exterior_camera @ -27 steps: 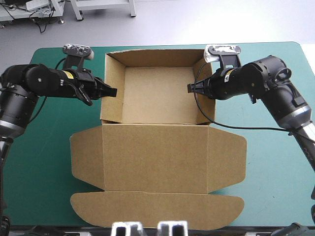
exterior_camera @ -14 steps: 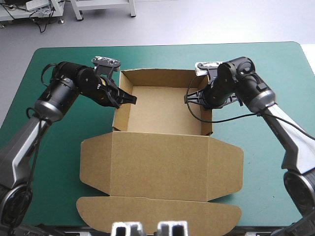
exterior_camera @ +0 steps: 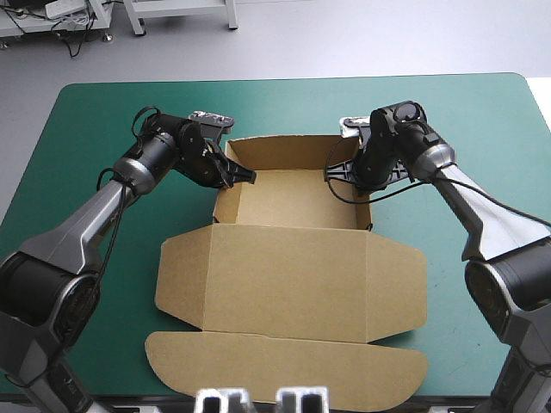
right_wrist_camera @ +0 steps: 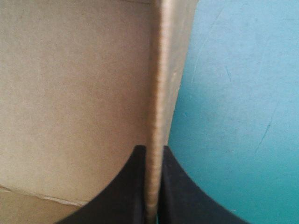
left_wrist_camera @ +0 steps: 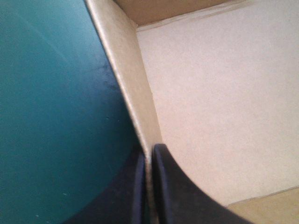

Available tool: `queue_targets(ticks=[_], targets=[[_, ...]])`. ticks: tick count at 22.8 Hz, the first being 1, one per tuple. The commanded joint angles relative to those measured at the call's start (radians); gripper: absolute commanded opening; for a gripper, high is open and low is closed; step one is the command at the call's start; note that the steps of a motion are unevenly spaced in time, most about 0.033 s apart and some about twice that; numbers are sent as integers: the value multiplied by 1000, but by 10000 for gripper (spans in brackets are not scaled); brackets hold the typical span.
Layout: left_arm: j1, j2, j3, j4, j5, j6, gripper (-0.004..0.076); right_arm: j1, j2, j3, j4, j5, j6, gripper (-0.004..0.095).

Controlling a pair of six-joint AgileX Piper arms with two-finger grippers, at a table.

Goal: Fold the box

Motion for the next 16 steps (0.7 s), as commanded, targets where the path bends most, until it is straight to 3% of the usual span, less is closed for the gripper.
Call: queue_targets(ticks=[1, 11, 14, 16], targets=[[-26, -4, -16, -95, -35, 22, -10, 7, -31, -43, 91, -104, -31, -1], [-24, -2, -18, -46, -53, 75, 1, 7, -7, -43, 53, -162, -59, 11], [-24, -2, -20, -67, -41, 84, 121, 7, -7, -43, -14, -118, -68, 183], [-24, 0, -30, -67, -29, 103, 265, 7, -7, -43, -51, -101, -68, 303]])
